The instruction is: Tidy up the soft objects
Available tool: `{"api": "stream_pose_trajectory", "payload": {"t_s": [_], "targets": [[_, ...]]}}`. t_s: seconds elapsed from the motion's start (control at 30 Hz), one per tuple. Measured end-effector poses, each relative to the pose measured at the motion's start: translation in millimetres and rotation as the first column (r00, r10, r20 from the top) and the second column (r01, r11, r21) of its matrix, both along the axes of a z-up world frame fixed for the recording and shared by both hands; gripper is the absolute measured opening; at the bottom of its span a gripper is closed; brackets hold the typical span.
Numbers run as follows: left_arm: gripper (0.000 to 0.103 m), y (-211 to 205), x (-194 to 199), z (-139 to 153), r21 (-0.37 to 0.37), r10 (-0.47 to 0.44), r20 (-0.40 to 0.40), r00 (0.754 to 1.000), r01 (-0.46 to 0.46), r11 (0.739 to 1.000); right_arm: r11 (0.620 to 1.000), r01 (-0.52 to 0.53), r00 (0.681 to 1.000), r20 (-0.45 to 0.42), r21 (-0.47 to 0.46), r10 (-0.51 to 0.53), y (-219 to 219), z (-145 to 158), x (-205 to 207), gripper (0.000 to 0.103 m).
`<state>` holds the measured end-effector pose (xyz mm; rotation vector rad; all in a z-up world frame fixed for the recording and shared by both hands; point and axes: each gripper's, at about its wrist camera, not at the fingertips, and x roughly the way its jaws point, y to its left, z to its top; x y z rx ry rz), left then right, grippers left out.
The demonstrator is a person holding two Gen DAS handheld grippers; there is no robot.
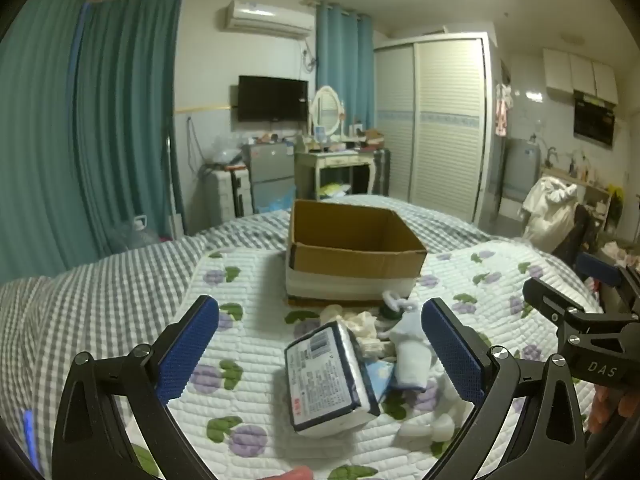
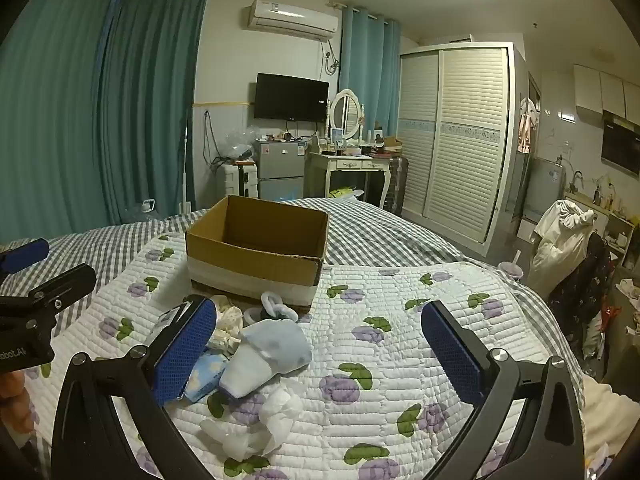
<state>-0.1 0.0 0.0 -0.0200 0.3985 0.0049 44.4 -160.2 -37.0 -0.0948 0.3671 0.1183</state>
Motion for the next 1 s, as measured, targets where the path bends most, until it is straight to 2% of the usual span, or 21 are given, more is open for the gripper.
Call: {"api": "stream_pose_trajectory", "payload": {"t_s": [1.0], "targets": [[0.103, -0.2, -1.1, 0.2, 0.005, 0.004, -0.005, 1.000, -0.004, 1.000, 1.000, -0.006, 1.000, -0.024, 0.002, 0.006, 4.3, -4.4, 1.6, 0.103]]}}
